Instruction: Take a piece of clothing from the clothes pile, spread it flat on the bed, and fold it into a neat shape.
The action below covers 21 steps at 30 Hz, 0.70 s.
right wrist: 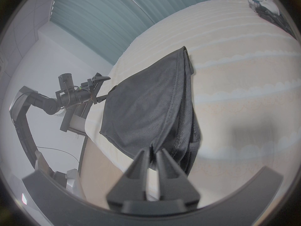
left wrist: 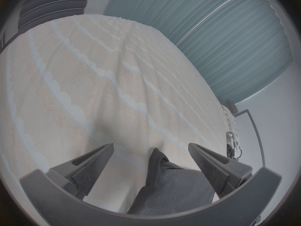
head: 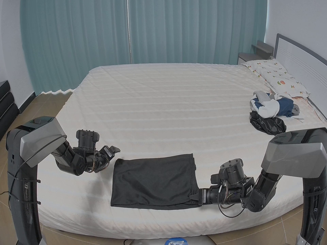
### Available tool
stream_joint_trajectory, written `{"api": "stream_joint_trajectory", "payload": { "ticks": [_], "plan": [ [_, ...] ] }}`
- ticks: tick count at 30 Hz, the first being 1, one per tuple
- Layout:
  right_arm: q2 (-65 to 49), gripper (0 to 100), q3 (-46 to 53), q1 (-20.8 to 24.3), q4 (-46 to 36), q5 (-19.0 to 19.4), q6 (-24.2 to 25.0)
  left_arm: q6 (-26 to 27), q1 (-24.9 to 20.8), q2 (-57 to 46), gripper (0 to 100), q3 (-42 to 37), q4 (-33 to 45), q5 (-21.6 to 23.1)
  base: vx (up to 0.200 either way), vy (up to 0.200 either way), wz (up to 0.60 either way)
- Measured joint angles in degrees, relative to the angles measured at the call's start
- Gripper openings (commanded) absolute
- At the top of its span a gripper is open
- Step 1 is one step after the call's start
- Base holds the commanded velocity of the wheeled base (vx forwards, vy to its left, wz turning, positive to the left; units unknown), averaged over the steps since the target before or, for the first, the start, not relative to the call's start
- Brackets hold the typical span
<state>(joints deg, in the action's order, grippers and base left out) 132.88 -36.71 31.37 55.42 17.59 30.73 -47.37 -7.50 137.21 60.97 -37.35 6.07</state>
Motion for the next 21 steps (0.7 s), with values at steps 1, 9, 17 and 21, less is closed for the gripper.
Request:
{"api": "stream_joint_trajectory", "payload": {
  "ticks": [1, 9, 17, 21],
  "plan": [
    [-0.1, 0, 0.0, 0.0, -0.1, -0.4, -0.1, 0.0, 0.0, 0.0, 100, 0.0, 0.0, 0.0, 0.000, 0.000, 0.00],
    [-1.3, 0, 0.1, -0.3, -4.3, -1.1, -2.1, 0.0, 0.0, 0.1, 100, 0.0, 0.0, 0.0, 0.000, 0.000, 0.00],
    [-2.2, 100, -0.1, -2.5, -7.6, -1.0, -7.4, 0.1, -0.1, 0.1, 100, 0.1, 0.0, 0.0, 0.000, 0.000, 0.00],
    [-2.3, 100, -0.3, -2.8, -7.8, -1.0, -7.4, 0.1, -0.1, 0.1, 100, 0.2, 0.0, 0.0, 0.000, 0.000, 0.00]
  ]
}}
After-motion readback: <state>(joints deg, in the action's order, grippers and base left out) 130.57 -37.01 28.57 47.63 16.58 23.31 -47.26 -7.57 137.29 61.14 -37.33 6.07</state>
